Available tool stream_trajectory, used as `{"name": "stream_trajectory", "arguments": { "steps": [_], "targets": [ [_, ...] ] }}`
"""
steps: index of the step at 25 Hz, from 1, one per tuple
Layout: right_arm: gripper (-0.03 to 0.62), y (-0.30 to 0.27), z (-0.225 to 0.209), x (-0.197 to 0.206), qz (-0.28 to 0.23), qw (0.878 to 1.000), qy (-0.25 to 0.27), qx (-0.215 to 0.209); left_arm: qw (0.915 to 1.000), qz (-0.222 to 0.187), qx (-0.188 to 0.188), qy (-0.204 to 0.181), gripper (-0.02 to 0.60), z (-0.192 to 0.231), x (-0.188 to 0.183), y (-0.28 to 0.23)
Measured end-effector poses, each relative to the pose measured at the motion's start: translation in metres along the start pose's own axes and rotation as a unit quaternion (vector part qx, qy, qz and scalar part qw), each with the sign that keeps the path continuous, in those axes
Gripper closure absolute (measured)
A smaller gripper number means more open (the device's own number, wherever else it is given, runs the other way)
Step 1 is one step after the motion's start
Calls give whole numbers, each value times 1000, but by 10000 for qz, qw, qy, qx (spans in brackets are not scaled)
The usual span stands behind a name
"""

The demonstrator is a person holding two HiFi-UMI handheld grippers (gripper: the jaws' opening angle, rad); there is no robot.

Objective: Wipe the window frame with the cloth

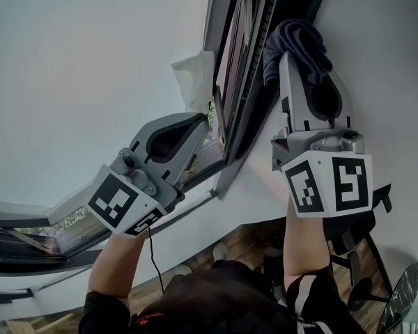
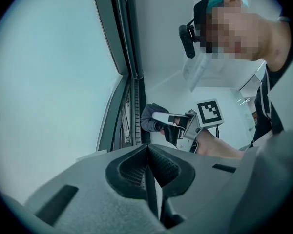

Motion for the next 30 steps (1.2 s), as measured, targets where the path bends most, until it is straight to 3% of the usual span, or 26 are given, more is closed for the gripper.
{"name": "stream_trajectory", "arguments": {
  "steps": [30],
  "targets": [
    [493,33,14,89,761,9961,-447,-41,9960,649,-134,592,561,-13,65,28]
  ]
}}
Point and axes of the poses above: the fingertips, and each gripper's own axes: y backward along the fingers, z to its left, x out of its underside, the point moved 7 cm from there along y, backward along the fingers, and after that the axes turned 1 degree about -z, right-handed, at the moved point
